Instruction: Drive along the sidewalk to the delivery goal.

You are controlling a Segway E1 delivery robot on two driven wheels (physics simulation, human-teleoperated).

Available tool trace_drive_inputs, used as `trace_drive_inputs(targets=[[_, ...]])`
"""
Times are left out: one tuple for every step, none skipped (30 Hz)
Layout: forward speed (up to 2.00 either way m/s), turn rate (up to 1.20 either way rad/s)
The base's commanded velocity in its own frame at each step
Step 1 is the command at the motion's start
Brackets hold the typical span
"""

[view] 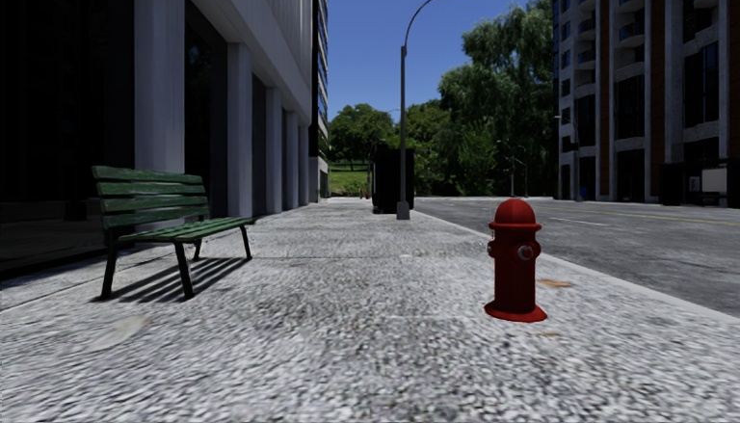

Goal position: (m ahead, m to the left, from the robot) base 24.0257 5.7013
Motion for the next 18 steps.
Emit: trace_drive_inputs(targets=[[2.00,0.00],[2.00,0.00],[2.00,0.00],[2.00,0.00],[2.00,0.00],[2.00,0.00],[2.00,0.00],[2.00,0.00],[2.00,0.00],[2.00,0.00],[2.00,0.00],[2.00,0.00],[2.00,0.00],[2.00,0.00],[2.00,0.00],[2.00,0.00],[2.00,0.00],[2.00,0.00]])
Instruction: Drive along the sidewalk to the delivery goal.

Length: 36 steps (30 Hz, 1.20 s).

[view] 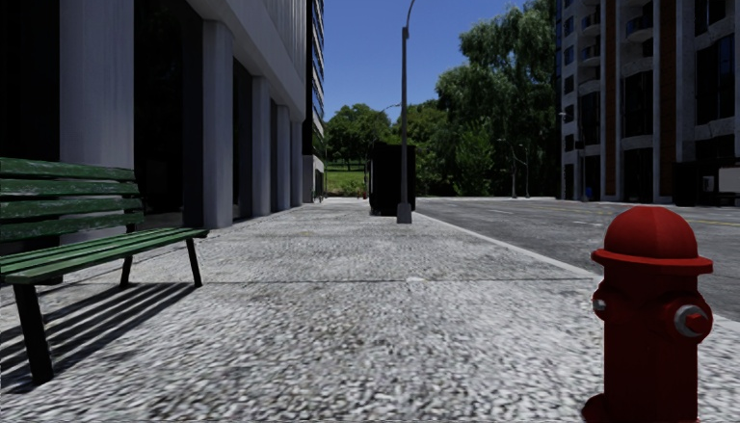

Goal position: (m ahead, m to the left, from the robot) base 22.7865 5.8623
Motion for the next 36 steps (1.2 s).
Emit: trace_drive_inputs(targets=[[2.00,0.00],[2.00,0.00],[2.00,0.00],[2.00,0.00],[2.00,0.00],[2.00,0.00],[2.00,0.00],[2.00,0.00],[2.00,0.00],[2.00,0.00],[2.00,0.00],[2.00,0.00],[2.00,0.00],[2.00,0.00],[2.00,0.00],[2.00,0.00],[2.00,0.00],[2.00,0.00],[2.00,0.00],[2.00,0.00],[2.00,0.00],[2.00,0.00],[2.00,0.00],[2.00,0.00],[2.00,0.01],[2.00,0.06],[2.00,0.09],[2.00,0.09],[2.00,0.09],[2.00,0.09],[2.00,0.10],[2.00,0.10],[2.00,0.11],[2.00,0.11],[2.00,0.11],[2.00,0.13]])
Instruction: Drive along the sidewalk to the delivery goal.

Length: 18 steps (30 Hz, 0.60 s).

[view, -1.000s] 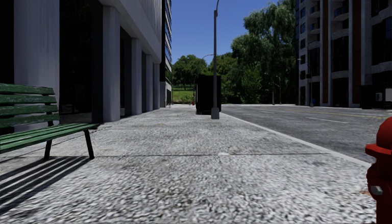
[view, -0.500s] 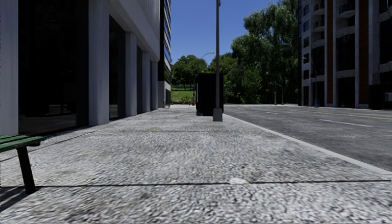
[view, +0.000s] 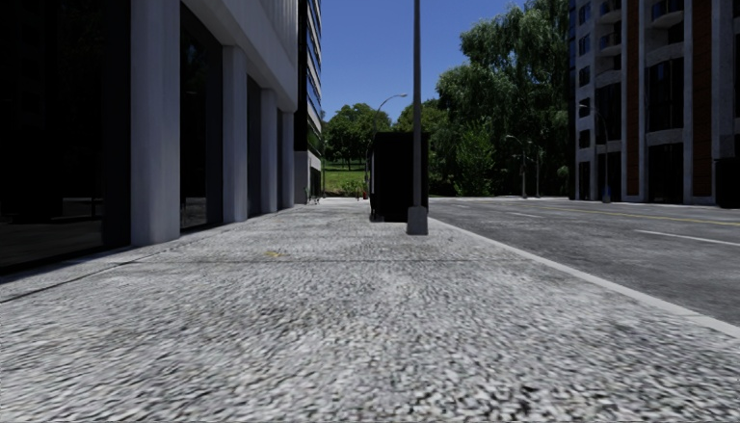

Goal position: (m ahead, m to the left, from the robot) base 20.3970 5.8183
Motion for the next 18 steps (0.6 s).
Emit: trace_drive_inputs(targets=[[2.00,0.13],[2.00,0.13],[2.00,0.14],[2.00,0.16],[2.00,0.17],[2.00,0.18],[2.00,0.18],[2.00,0.18],[2.00,0.18],[2.00,0.18],[2.00,0.18],[2.00,0.18],[2.00,0.19],[2.00,0.26],[2.00,0.28],[2.00,0.29],[2.00,0.29],[2.00,0.29]])
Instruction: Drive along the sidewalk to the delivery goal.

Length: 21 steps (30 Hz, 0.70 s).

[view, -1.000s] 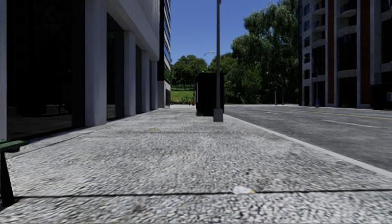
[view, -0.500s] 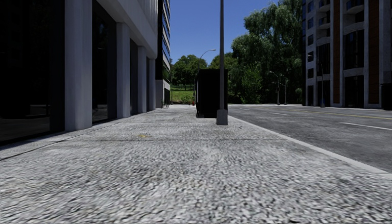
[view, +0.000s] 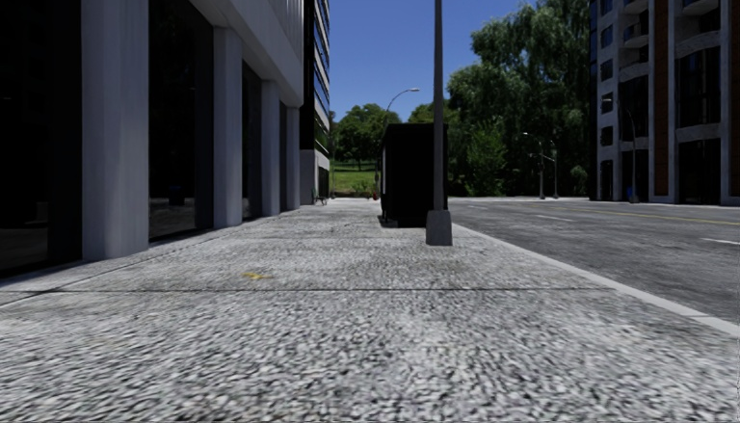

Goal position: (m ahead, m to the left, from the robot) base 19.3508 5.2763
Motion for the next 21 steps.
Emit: trace_drive_inputs(targets=[[2.00,0.29],[2.00,0.29],[2.00,0.29],[2.00,0.29],[2.00,0.29],[2.00,0.29],[2.00,0.29],[2.00,0.29],[2.00,0.29],[2.00,0.29],[2.00,0.28],[2.00,0.28],[2.00,0.00],[2.00,0.00],[2.00,0.00],[2.00,0.00],[2.00,0.00],[2.00,0.00],[2.00,0.00],[2.00,0.00],[2.00,0.00]])
